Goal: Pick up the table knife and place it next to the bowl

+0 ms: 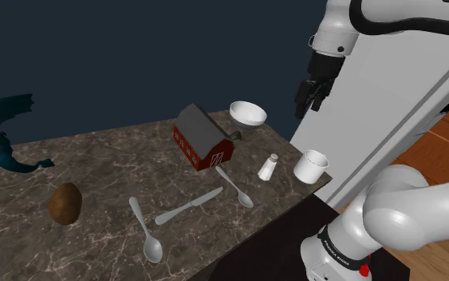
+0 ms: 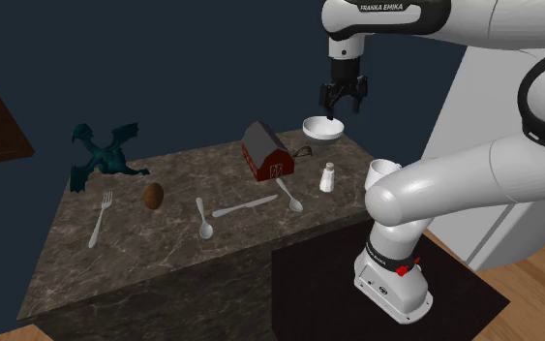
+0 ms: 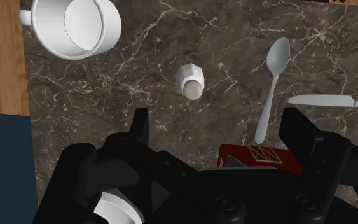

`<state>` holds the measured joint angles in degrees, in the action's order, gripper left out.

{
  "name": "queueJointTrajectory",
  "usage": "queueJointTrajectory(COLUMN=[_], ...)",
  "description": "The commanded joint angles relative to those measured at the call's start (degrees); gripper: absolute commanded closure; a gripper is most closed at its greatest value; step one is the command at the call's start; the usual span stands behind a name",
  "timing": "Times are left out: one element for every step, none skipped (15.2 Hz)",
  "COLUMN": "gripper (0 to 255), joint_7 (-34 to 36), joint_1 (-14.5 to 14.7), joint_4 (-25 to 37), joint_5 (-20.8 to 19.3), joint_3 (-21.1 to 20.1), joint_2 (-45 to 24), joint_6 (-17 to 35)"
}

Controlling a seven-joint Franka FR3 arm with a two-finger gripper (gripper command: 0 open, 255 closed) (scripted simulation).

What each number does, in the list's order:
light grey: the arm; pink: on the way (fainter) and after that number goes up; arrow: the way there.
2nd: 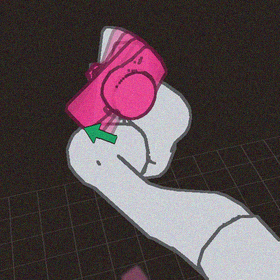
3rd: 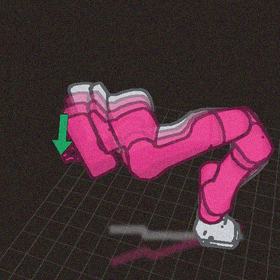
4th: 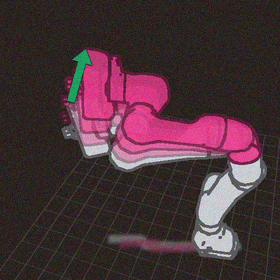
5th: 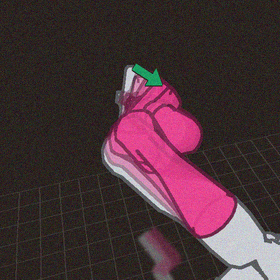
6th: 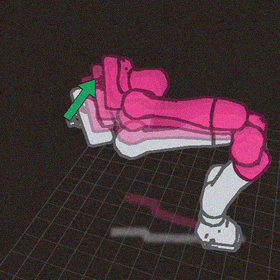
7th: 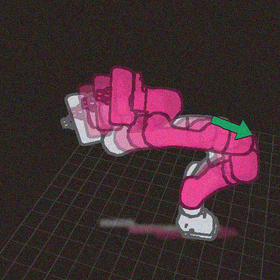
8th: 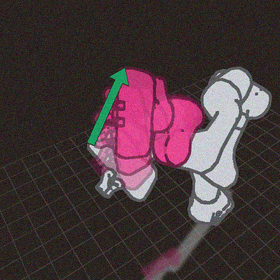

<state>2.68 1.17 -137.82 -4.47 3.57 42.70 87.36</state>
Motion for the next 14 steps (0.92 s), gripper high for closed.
queueJointTrajectory(gripper=[0, 0, 0, 0, 0, 0, 0, 0, 0, 0, 0, 0, 0, 0], joint_7=[0.0, -1.6, -3.3, -4.9, -6.6, -8.2, -9.8, -11.5, -13.2, -14.8, -16.5, -18.2, -19.9, -21.7], joint_1=[0.0, 0.9, 1.9, 2.9, 3.9, 4.9, 5.9, 6.9, 7.9, 8.9, 10.0, 11.0, 12.1, 13.2], joint_4=[0.0, -1.1, -2.2, -3.2, -4.1, -5.0, -5.9, -6.7, -7.4, -8.1, -8.8, -9.4, -10.0, -10.5], joint_5=[0.0, 0.1, 0.3, 0.5, 0.7, 0.9, 1.1, 1.4, 1.6, 1.9, 2.3, 2.6, 3.0, 3.4], joint_3=[0.0, 0.2, 0.3, 0.5, 0.6, 0.7, 0.8, 0.9, 1.0, 1.1, 1.1, 1.2, 1.2, 1.2], joint_2=[0.0, -0.6, -1.3, -2.0, -2.8, -3.6, -4.4, -5.4, -6.3, -7.3, -8.3, -9.4, -10.5, -11.7], joint_6=[0.0, 2.3, 4.5, 6.8, 9.1, 11.3, 13.6, 15.8, 18.1, 20.3, 22.5, 24.7, 26.9, 29.1])
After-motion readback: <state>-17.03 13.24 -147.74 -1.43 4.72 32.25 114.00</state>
